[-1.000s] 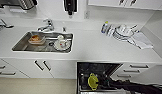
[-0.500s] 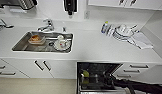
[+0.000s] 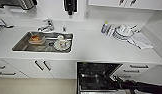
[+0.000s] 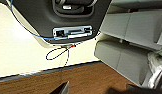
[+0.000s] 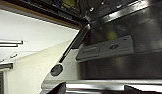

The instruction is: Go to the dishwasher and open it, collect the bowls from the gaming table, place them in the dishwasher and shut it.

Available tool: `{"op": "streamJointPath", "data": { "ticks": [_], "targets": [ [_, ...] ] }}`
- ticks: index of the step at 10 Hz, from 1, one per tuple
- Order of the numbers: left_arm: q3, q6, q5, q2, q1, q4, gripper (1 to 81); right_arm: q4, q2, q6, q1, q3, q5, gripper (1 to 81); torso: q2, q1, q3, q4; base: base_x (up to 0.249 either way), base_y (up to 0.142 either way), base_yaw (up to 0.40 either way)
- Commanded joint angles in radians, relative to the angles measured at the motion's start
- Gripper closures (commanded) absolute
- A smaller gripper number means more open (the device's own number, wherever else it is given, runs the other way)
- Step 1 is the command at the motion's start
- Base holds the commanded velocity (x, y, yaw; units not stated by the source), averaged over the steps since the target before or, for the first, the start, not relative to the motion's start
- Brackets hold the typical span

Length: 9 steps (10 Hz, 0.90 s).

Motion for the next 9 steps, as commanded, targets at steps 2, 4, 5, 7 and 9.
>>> {"op": "streamJointPath", "data": {
  "ticks": [2, 4, 5, 7, 9],
  "targets": [
    [-0.047, -0.003, 0.054, 0.026, 0.02, -0.034, 1.0, 0.005, -0.215, -0.004, -0.109, 0.17, -0.126, 1.0, 0.0, 0.0, 0.0, 0.0, 0.0, 0.0, 0.0],
    [-0.049, -0.003, 0.054, 0.02, 0.018, -0.038, 1.0, 0.005, -0.288, -0.004, -0.212, 0.225, -0.118, 1.0, 0.0, 0.0, 0.0, 0.0, 0.0, 0.0, 0.0],
    [-0.049, -0.003, 0.054, 0.019, 0.018, -0.04, 1.0, 0.003, -0.313, -0.01, -0.252, 0.243, -0.113, 1.0, 0.0, 0.0, 0.0, 0.0, 0.0, 0.0, 0.0],
    [-0.049, -0.003, 0.054, 0.005, 0.015, -0.037, 1.0, -0.017, -0.327, -0.019, -0.351, 0.257, -0.083, 1.0, 0.0, 0.0, 0.0, 0.0, 0.0, 0.0, 0.0],
    [-0.049, -0.003, 0.054, -0.017, -0.002, -0.038, 1.0, -0.041, -0.323, -0.021, -0.451, 0.233, -0.003, 1.0, -0.104, 0.066, 0.0, 0.0, 0.0, 0.0, 0.0]
  ]
}}
